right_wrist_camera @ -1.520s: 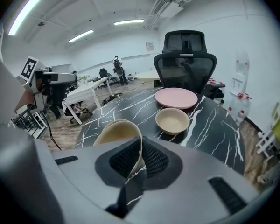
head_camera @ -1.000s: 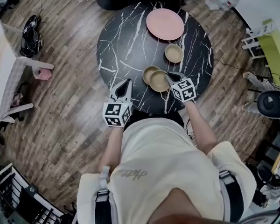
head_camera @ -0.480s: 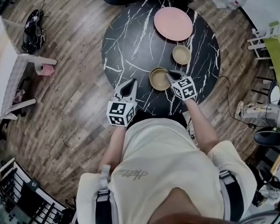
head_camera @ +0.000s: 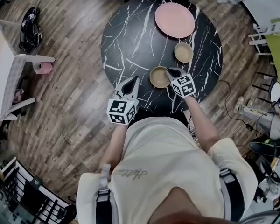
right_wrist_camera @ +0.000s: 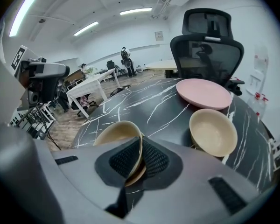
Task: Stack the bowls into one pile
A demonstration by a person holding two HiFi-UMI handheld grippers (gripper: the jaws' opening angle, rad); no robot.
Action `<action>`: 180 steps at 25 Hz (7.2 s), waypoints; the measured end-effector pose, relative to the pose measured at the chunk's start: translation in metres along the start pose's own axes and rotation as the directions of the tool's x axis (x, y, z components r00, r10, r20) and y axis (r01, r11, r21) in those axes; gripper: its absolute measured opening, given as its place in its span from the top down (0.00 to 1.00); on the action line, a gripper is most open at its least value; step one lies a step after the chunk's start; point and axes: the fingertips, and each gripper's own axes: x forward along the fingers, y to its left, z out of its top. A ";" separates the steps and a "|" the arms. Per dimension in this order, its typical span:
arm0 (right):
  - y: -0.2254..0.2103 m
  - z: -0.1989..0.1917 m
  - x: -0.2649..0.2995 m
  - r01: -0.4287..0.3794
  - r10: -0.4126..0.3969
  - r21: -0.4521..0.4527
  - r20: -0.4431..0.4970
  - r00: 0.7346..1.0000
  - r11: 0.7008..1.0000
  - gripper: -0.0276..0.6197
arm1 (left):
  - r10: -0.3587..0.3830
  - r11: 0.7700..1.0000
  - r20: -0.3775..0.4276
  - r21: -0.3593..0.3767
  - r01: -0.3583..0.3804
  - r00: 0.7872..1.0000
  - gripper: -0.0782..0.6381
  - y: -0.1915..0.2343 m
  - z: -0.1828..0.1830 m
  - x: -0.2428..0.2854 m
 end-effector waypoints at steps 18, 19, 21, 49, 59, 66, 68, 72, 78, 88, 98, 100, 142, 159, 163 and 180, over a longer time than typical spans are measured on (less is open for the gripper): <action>-0.008 0.010 -0.024 0.025 -0.021 -0.051 0.061 0.998 0.998 0.86 | -0.002 0.999 -0.022 0.033 0.003 1.000 0.86 -0.007 0.001 0.015; -0.009 0.012 -0.029 0.026 -0.022 -0.056 0.073 0.997 0.998 0.86 | -0.003 0.999 -0.022 0.039 0.004 1.000 0.86 -0.010 0.000 0.016; -0.010 0.014 -0.040 0.024 -0.018 -0.063 0.097 0.995 0.998 0.86 | -0.004 0.998 -0.024 0.055 0.005 1.000 0.86 -0.017 0.000 0.017; -0.116 -0.002 -0.153 0.123 -0.133 0.055 0.281 0.950 0.991 0.86 | 0.033 0.981 -0.042 0.194 -0.024 0.999 0.86 -0.104 0.025 0.055; -0.146 -0.006 -0.126 0.074 -0.084 0.048 0.253 0.964 0.996 0.86 | 0.089 0.980 -0.092 0.188 -0.070 0.992 0.86 -0.096 0.009 0.078; -0.163 0.010 -0.100 0.043 -0.050 0.032 0.240 0.969 0.999 0.86 | 0.113 0.986 -0.120 0.140 -0.096 0.986 0.86 -0.089 -0.006 0.089; -0.167 0.014 -0.092 0.037 -0.045 0.037 0.240 0.970 0.999 0.86 | 0.119 0.986 -0.131 0.130 -0.102 0.984 0.86 -0.085 -0.011 0.091; -0.176 0.018 -0.072 0.024 -0.034 0.049 0.224 0.974 0.999 0.86 | 0.128 0.986 -0.156 0.121 -0.110 0.979 0.86 -0.079 -0.019 0.096; -0.186 0.019 -0.044 0.021 -0.031 0.057 0.193 0.981 0.998 0.86 | 0.159 0.986 -0.162 0.082 -0.147 0.974 0.86 -0.057 -0.025 0.099; -0.199 0.009 -0.014 0.007 -0.026 0.133 0.142 0.990 0.991 0.86 | 0.166 0.986 -0.190 0.053 -0.159 0.968 0.86 -0.037 -0.029 0.105; -0.201 0.004 0.005 -0.010 0.004 0.132 0.048 0.999 0.991 0.87 | 0.178 0.984 -0.178 0.027 -0.176 0.968 0.86 -0.027 -0.027 0.105; -0.200 0.004 0.007 -0.010 0.005 0.124 0.039 0.999 0.992 0.90 | 0.183 0.983 -0.171 0.024 -0.181 0.968 0.86 -0.026 -0.026 0.103; -0.099 0.025 -0.061 -0.069 0.065 0.046 0.086 0.994 0.997 0.92 | 0.231 0.972 -0.021 -0.031 -0.232 0.973 0.86 -0.028 -0.029 0.008; -0.023 0.029 -0.031 -0.136 0.137 -0.020 0.047 0.989 0.990 0.92 | 0.206 0.978 -0.037 -0.025 -0.207 0.978 0.86 -0.001 -0.041 -0.018; -0.013 0.024 -0.025 -0.140 0.140 -0.011 0.037 0.989 0.990 0.92 | 0.194 0.980 -0.048 -0.022 -0.195 0.980 0.86 0.006 -0.046 -0.020; -0.002 -0.002 -0.006 -0.133 0.133 0.029 -0.015 0.991 0.991 0.92 | 0.142 0.989 -0.095 -0.031 -0.145 0.985 0.86 0.026 -0.059 -0.009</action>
